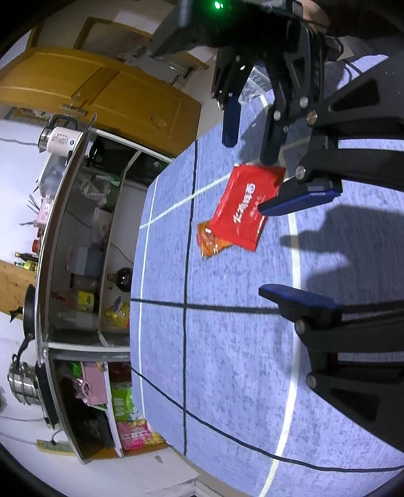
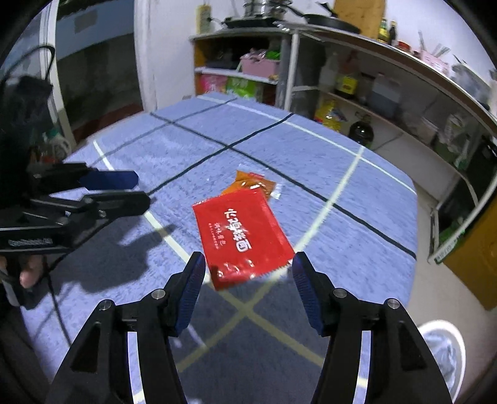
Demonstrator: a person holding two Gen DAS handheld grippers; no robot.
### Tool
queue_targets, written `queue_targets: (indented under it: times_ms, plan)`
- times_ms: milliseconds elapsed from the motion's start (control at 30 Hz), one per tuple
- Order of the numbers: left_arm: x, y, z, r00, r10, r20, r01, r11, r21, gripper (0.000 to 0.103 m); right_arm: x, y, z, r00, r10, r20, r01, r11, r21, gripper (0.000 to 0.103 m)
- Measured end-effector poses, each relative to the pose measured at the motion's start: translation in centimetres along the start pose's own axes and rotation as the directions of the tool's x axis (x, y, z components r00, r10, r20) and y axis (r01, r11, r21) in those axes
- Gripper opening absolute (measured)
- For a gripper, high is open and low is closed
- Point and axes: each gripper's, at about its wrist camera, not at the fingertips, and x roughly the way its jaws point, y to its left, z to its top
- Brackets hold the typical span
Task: Collect trash
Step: 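Grasp the red sauce packet with the right tool while the left tool grasps the orange packet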
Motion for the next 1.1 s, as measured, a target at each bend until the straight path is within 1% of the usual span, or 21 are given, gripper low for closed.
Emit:
queue_targets:
  times_ms: [100,200,300,467,600,633,767,867,933,967,1000,1033,1100]
  plan:
    - [-0.1,1.3,-0.2,1.000,0.007,-0.007,-0.008,1.000,-0.030,0.048,1.7,0.6,0.7,1.000,-0.003,-0.012,0.003,0.999,-0.034,0.059]
    - [-0.4,2.5,-0.3,1.000,0.013,-0.004,-0.013,0.998,-0.056,0.048,2.9,1.0,1.2,0.999,0.012,-0.031,-0.014,0.998,-0.067,0.060]
    - [-0.6,3.1,-0.3,1.000,0.013,-0.003,-0.013,0.997,-0.073,0.048,4.1,1.0,1.5,0.999,0.010,-0.050,-0.014,0.997,-0.071,0.060]
    - [-0.8,3.5,-0.4,1.000,0.006,-0.006,-0.007,0.996,-0.086,0.048,4.9,0.7,1.9,0.998,0.025,-0.055,-0.028,0.998,-0.062,0.071]
    - [-0.7,3.6,-0.5,1.000,0.007,-0.010,-0.008,0.996,-0.093,0.048,5.9,-0.8,2.0,0.993,0.098,-0.066,-0.098,0.995,-0.003,0.080]
    - [-0.6,3.6,-0.5,1.000,0.005,-0.013,-0.007,0.996,-0.094,0.048,6.0,-1.1,2.0,0.993,0.103,-0.064,-0.103,0.995,0.008,0.081]
    - [-0.2,3.5,-0.5,1.000,0.003,-0.027,-0.005,0.996,-0.088,0.048,6.2,-0.8,2.3,0.993,0.083,-0.082,-0.082,0.997,0.014,0.081]
    - [0.1,3.1,-0.3,0.999,-0.002,-0.033,-0.001,0.996,-0.085,0.048,6.0,-0.6,2.5,0.992,0.075,-0.103,-0.073,0.997,0.024,0.070]
    - [0.3,2.9,0.1,0.999,-0.003,-0.032,0.000,0.996,-0.087,0.048,5.8,-0.3,2.5,0.992,0.076,-0.105,-0.074,0.997,0.022,0.057]
    - [0.4,2.9,0.3,0.999,-0.004,-0.031,0.001,0.996,-0.089,0.048,5.6,-0.3,2.5,0.992,0.077,-0.104,-0.075,0.997,0.024,0.052]
    - [0.5,2.8,0.5,1.000,-0.005,-0.030,0.002,0.996,-0.092,0.048,5.4,-0.2,2.4,0.992,0.080,-0.102,-0.078,0.997,0.022,0.030]
    - [0.6,2.7,0.6,1.000,-0.006,-0.030,0.003,0.995,-0.095,0.048,5.2,-0.1,2.4,0.991,0.086,-0.099,-0.084,0.996,0.019,0.020]
    - [0.9,2.6,1.0,1.000,-0.009,-0.028,0.006,0.995,-0.102,0.048,4.9,0.2,2.1,0.991,0.086,-0.098,-0.085,0.996,0.014,0.017]
